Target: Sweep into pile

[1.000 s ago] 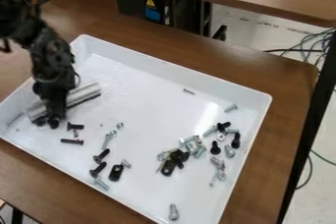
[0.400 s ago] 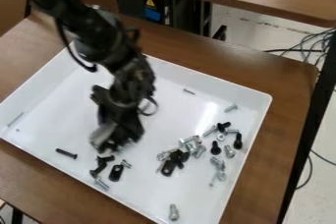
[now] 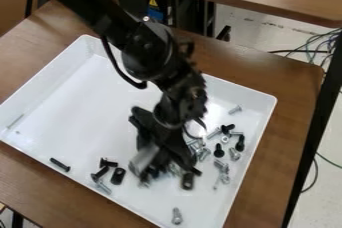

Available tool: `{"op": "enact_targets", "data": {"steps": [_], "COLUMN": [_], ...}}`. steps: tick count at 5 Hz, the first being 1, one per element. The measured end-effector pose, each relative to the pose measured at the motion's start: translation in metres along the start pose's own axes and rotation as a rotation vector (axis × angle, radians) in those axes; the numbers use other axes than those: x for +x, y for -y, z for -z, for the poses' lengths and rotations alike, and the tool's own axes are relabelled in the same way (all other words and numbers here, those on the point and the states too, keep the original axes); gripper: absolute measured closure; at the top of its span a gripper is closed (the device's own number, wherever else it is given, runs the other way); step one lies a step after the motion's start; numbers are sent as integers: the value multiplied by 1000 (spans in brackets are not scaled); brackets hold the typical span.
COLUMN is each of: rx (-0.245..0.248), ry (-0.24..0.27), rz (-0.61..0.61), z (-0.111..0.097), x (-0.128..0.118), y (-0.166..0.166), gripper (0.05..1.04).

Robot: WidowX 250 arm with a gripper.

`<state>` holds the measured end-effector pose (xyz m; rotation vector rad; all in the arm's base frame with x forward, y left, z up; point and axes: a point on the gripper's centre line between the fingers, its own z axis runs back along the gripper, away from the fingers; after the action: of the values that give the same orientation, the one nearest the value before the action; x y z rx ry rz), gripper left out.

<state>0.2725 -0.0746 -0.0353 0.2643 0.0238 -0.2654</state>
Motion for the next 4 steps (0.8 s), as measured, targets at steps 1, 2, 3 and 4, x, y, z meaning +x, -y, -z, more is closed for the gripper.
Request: {"op": "enact_targets", "data": {"steps": [1, 2, 3, 4], "rx": [-3, 18, 64, 78], "ry": [14, 24, 19, -20], "rz": [-34, -75, -147, -214], "z": [-14, -19, -25, -19], "x": [5, 15, 13, 4], "y": [-6, -38, -84, -123], "gripper": [722, 722, 722, 722]}}
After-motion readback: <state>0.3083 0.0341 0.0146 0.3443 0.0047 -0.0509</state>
